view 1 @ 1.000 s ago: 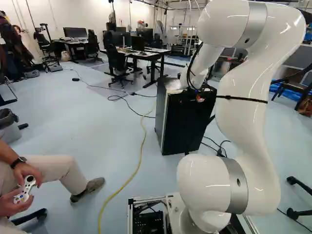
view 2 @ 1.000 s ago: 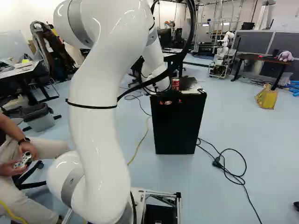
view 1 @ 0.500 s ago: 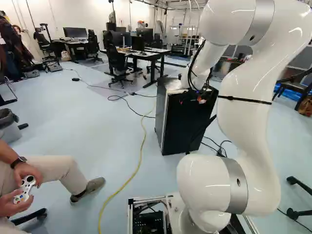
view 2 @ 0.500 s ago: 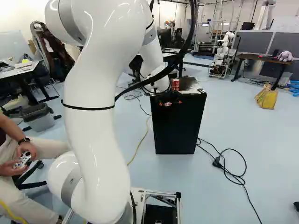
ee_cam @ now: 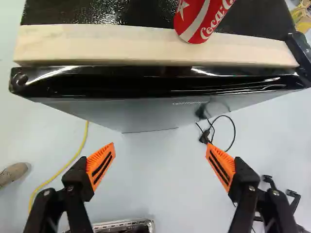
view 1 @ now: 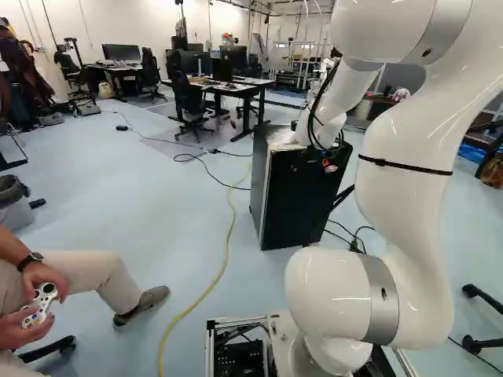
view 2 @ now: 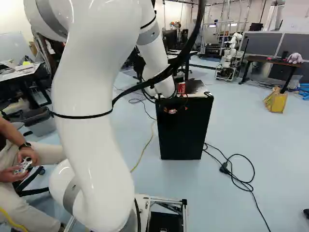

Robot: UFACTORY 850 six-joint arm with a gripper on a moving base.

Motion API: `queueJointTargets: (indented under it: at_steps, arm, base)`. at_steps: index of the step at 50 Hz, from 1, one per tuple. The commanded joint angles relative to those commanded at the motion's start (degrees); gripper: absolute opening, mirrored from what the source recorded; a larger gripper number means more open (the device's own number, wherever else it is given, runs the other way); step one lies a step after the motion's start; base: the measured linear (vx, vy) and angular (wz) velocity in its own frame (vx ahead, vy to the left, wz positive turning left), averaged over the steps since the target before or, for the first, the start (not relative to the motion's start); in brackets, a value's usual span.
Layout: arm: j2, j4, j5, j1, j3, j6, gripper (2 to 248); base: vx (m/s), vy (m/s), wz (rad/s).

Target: Grab a drink from the fridge

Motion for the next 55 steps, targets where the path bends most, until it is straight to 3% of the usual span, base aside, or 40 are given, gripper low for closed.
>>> queueJointTargets:
  at_steps: [36,55]
  arm:
    - [8.65,0.0,19.71,-1.93,10.27,0.0,247]
    - [9.39,0.0,31.08,-2.07,11.09,0.0,247]
  base:
    - [0.0,0.0,0.0]
    - [0.0,0.0,0.0]
